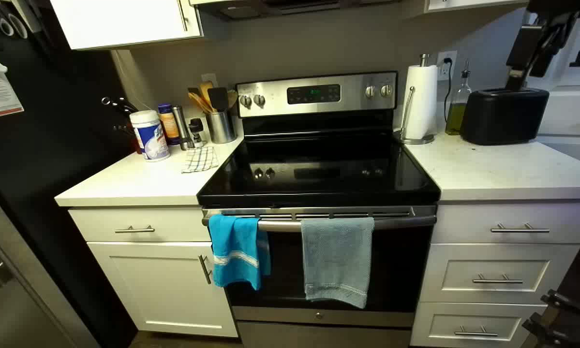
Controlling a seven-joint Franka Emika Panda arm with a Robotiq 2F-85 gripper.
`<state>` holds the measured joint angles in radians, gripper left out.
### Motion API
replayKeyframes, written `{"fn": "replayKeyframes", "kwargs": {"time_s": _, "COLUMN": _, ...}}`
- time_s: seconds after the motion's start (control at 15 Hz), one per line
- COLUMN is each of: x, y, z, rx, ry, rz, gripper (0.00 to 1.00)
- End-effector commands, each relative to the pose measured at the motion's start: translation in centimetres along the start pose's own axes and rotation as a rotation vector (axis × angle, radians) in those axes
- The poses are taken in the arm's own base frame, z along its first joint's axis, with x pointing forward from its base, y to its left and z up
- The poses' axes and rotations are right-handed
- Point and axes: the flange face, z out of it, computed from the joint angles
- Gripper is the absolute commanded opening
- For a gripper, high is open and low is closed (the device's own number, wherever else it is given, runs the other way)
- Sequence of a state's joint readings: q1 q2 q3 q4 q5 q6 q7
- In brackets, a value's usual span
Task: Put the light blue towel on the stove
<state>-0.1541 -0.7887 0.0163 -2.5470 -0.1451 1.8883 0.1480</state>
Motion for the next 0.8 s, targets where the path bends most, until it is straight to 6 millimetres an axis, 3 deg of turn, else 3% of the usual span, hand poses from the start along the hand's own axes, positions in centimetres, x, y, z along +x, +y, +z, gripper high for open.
{"fn": "replayKeyframes", "kwargs": {"time_s": 0.0, "x": 0.0, "y": 0.0, "z": -0.1, "rx": 0.0, "ry": -0.001, "rz": 0.0, "gripper": 1.0}}
{"fn": "replayKeyframes", "kwargs": {"time_s": 0.4, "x": 0.0, "y": 0.0, "z": -0.1, "rx": 0.0, "ry": -0.001, "rz": 0.0, "gripper": 1.0}}
{"fn": "replayKeyframes", "kwargs": {"time_s": 0.53, "x": 2.5, "y": -0.7, "z": -1.0, "rx": -0.025, "ry": 0.022, "rz": -0.06, "gripper": 1.0}}
{"fn": "replayKeyframes", "kwargs": {"time_s": 0.73, "x": 7.0, "y": -3.7, "z": -3.0, "rx": -0.074, "ry": 0.09, "rz": -0.216, "gripper": 1.0}}
